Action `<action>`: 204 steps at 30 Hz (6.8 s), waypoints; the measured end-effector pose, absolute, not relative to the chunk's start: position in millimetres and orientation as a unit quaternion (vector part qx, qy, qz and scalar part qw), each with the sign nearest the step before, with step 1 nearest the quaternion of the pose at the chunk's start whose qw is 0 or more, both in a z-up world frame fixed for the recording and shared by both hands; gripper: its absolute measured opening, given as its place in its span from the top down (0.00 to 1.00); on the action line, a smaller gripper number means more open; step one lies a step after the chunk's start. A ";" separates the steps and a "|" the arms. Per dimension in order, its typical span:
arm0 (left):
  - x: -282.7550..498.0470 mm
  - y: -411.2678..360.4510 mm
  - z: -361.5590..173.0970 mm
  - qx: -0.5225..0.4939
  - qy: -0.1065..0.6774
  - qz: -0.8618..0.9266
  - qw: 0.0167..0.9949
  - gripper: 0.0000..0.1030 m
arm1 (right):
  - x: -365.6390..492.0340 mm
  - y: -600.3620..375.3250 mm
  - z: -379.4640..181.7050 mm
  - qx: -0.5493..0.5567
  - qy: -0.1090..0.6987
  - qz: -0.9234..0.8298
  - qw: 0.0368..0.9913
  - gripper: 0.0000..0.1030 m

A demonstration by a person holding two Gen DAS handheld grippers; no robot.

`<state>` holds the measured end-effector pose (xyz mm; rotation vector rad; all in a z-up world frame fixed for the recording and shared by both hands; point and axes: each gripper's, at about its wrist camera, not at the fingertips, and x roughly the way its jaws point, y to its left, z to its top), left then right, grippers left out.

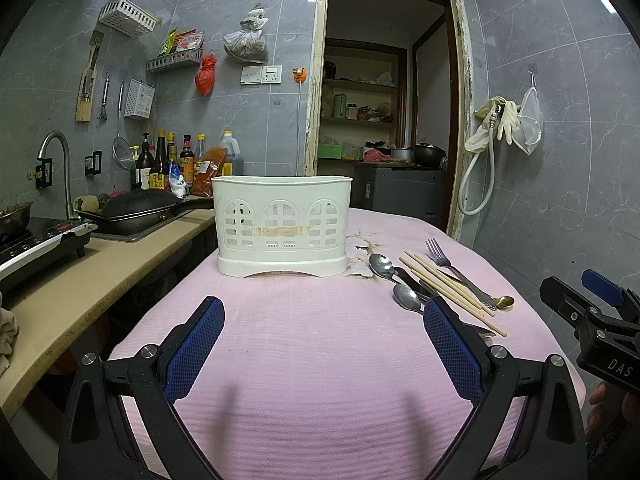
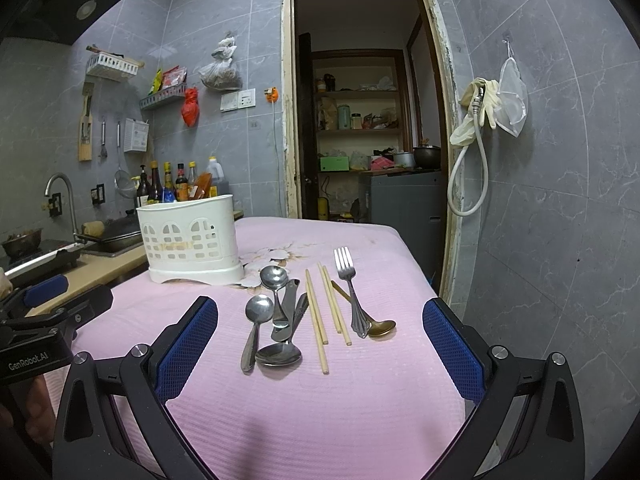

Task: Organize utensils

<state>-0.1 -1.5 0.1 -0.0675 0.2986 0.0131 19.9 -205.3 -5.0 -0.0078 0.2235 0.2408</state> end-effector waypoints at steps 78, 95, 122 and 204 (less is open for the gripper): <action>228.6 -15.2 -24.6 -0.093 0.480 -0.235 0.840 0.76 | 293.8 -183.7 -18.4 -0.106 0.396 0.177 0.895 0.47; 185.9 -12.9 13.1 -0.070 0.377 -0.204 0.901 1.00 | 268.0 -190.6 -0.4 -0.084 0.323 0.210 0.919 0.79; 151.4 120.7 147.0 -0.034 0.051 0.106 0.993 1.00 | 222.2 -104.7 146.9 0.006 0.029 0.340 0.940 0.80; 165.4 3.0 38.6 -0.051 0.256 -0.121 0.958 0.09 | 203.7 -226.7 33.3 -0.067 0.192 0.207 0.957 0.10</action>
